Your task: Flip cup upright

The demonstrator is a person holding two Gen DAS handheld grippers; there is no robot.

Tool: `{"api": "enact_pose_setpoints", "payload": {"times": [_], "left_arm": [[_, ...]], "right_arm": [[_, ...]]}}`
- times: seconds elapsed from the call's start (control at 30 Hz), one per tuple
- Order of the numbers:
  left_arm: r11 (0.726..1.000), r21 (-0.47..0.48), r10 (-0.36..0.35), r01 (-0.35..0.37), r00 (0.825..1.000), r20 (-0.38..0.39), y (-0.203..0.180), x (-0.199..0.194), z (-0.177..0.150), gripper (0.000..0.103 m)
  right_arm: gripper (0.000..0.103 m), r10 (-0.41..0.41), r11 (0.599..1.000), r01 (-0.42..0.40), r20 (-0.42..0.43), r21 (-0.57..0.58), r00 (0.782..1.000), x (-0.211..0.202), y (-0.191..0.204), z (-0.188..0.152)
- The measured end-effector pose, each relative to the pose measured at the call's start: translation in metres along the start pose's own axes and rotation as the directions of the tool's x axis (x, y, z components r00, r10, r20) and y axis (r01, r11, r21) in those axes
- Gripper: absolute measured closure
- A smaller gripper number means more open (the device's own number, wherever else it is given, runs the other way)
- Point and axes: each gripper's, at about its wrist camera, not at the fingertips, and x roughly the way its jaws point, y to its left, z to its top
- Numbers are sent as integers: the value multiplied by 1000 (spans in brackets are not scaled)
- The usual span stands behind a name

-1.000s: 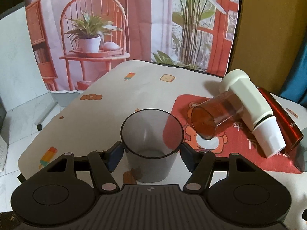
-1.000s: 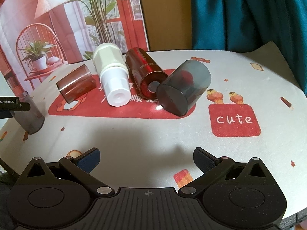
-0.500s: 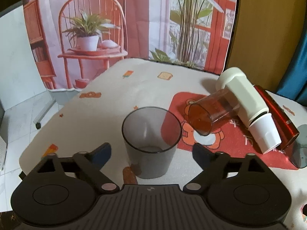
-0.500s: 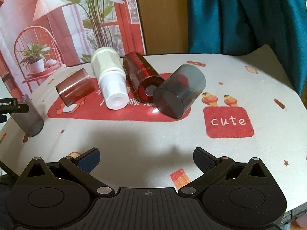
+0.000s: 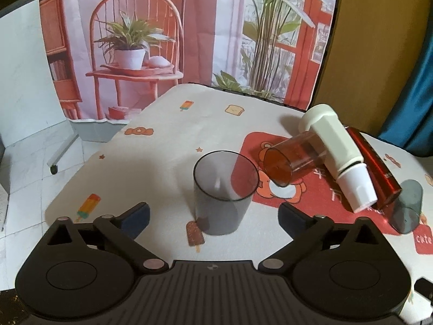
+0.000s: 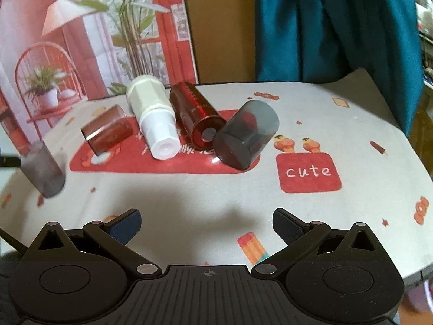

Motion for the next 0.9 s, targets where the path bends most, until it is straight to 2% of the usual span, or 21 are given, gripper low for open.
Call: {"api": "enact_pose_setpoints", "payload": {"times": [0.13, 0.27, 0.6, 0.77, 0.9], "left_arm": [[998, 55, 32, -31, 999, -19, -3, -23, -9, 0], [998, 62, 26, -24, 999, -39, 1, -47, -18, 0], [997, 71, 4, -3, 1000, -2, 5, -118, -48, 0], [998, 56, 40, -41, 999, 32, 2, -131, -60, 0], [994, 75, 76, -78, 997, 27, -3, -129, -67, 0]], "right_arm": [[0, 5, 999, -6, 36, 37, 999, -22, -4, 4], [0, 6, 1000, -7, 44, 23, 999, -37, 0, 1], [0, -6, 1000, 8, 84, -23, 996, -71, 10, -8], [0, -11, 999, 14, 68, -50, 998, -69, 13, -13], [0, -18, 998, 22, 67, -60, 998, -66, 14, -13]]}}
